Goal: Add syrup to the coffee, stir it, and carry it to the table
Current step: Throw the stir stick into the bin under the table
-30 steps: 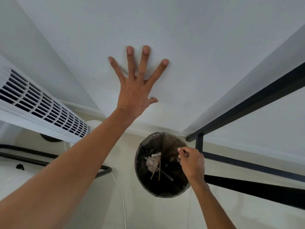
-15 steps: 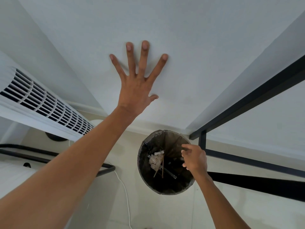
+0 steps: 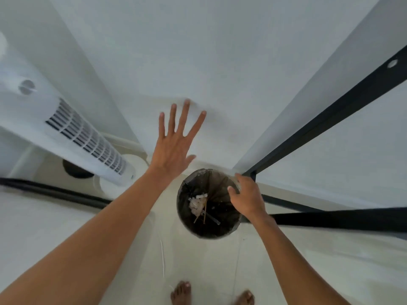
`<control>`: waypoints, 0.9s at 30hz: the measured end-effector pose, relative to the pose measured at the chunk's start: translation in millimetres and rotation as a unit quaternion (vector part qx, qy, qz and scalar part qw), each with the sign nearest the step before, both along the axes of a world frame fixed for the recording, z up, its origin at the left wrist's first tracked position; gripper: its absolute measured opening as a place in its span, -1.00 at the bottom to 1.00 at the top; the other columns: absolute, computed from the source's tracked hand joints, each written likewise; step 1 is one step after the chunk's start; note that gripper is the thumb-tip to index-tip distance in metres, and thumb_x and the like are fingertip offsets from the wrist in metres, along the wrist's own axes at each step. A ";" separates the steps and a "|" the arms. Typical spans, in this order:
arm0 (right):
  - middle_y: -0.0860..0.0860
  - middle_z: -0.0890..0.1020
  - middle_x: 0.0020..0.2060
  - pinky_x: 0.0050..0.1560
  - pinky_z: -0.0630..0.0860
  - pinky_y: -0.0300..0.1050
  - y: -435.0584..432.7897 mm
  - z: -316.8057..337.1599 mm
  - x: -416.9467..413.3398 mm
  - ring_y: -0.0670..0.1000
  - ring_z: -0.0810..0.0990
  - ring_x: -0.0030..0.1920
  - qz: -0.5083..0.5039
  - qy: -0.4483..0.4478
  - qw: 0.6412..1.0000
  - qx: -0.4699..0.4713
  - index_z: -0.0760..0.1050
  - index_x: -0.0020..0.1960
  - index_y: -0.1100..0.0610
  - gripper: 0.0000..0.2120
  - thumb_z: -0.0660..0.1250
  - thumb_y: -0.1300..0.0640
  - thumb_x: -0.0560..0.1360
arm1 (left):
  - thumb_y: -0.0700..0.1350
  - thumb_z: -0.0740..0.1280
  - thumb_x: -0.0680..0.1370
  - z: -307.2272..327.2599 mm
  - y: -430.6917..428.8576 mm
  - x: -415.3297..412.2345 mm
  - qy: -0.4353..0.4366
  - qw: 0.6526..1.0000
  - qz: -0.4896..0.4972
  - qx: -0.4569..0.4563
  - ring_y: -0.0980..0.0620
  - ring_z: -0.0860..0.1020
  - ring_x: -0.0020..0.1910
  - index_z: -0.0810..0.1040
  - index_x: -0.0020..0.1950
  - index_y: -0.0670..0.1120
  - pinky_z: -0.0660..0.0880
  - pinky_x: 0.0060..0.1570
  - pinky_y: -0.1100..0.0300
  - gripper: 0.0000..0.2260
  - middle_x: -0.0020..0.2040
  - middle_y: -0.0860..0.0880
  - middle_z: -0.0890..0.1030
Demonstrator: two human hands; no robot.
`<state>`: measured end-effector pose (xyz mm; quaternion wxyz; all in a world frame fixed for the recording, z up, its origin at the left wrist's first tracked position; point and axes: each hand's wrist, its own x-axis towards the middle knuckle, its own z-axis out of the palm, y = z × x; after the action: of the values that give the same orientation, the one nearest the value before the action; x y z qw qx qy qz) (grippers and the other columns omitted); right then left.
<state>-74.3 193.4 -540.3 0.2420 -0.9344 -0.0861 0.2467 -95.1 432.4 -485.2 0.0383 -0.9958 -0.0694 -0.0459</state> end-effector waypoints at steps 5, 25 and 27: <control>0.12 0.33 0.57 0.56 0.27 0.18 -2.0 100.4 -33.0 0.15 0.24 0.59 0.052 -0.023 0.998 -0.034 0.16 0.63 0.13 -0.33 0.26 -0.12 0.63 | 0.37 0.19 0.56 51.0 -29.2 -103.2 0.144 0.984 0.015 -0.105 -0.30 -0.17 0.65 -0.32 0.65 0.06 -0.20 0.57 -0.26 -0.08 0.69 -0.15 -0.24; 0.20 0.12 0.64 0.63 -0.02 0.19 -18.5 463.1 -68.5 0.22 0.02 0.65 0.081 -0.195 0.977 0.028 -0.05 0.68 0.10 -0.29 -0.04 -0.27 0.67 | 0.31 0.01 0.65 395.7 -49.0 -153.9 0.079 0.993 0.004 -0.086 -0.24 -0.20 0.66 -0.31 0.66 0.04 -0.19 0.62 -0.17 -0.25 0.68 -0.15 -0.27; 0.19 0.15 0.63 0.62 0.00 0.18 -25.6 486.4 -63.2 0.20 0.02 0.64 0.077 -0.231 0.969 0.034 -0.02 0.67 0.12 -0.29 -0.03 -0.26 0.67 | 0.33 -0.01 0.65 417.7 -54.8 -143.5 0.062 0.996 0.004 -0.067 -0.23 -0.20 0.66 -0.32 0.66 0.04 -0.19 0.62 -0.18 -0.25 0.68 -0.12 -0.27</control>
<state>-137.5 167.8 -53.9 0.2276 -0.9477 -0.2203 0.0388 -238.6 377.7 -67.5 -0.0239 -0.9968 -0.0739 0.0212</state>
